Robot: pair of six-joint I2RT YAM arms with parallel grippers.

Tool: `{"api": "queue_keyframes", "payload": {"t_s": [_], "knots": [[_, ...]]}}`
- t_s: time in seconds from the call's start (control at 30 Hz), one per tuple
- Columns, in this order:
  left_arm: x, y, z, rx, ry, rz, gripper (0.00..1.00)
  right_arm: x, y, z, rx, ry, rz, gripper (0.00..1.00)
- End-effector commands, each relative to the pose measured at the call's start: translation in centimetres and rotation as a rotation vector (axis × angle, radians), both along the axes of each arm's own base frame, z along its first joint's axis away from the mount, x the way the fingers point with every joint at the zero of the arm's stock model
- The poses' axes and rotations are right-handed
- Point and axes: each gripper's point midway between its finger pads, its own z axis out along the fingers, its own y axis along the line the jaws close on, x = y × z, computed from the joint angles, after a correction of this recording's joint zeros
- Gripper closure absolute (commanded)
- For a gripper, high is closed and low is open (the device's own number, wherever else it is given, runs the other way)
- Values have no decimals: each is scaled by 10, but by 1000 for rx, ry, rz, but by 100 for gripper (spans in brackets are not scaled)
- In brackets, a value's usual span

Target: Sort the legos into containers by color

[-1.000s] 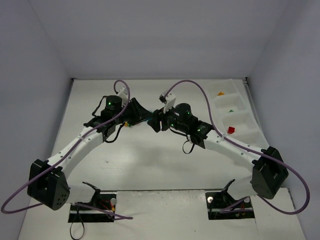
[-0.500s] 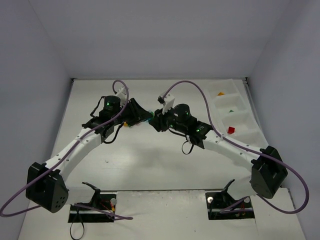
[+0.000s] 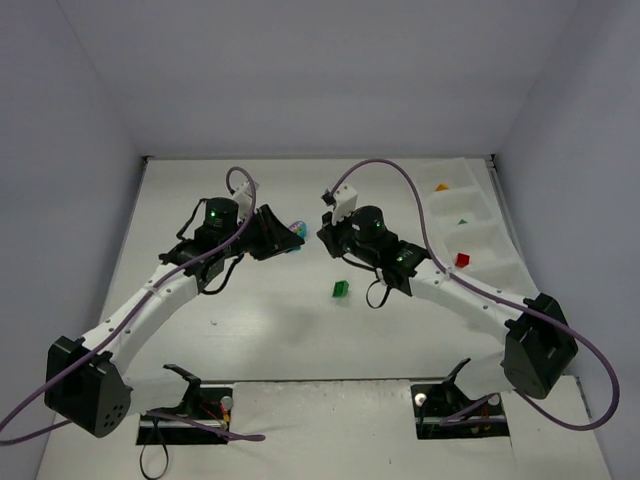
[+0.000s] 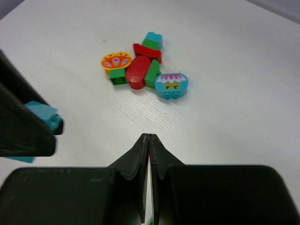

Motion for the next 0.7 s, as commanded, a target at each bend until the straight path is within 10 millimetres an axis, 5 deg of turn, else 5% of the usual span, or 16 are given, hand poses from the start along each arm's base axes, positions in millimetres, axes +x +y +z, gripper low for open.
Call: {"api": "queue_keyframes", "payload": {"t_s": [0.0, 0.2, 0.37, 0.43, 0.67], "knots": [[-4, 0, 20, -17, -80, -22, 100, 18, -27, 27, 12, -89, -103, 100], [-2, 4, 7, 24, -71, -10, 100, 29, -65, -2, -93, -13, -147, 100], [-1, 12, -5, 88, -73, 2, 100, 1, -78, -46, -135, 163, -185, 57], [0, 16, -6, 126, -95, 4, 100, -4, -100, -59, -158, 216, -311, 36], [-6, 33, -17, 244, -104, 2, 100, -31, -184, -108, -187, 388, -780, 21]]}}
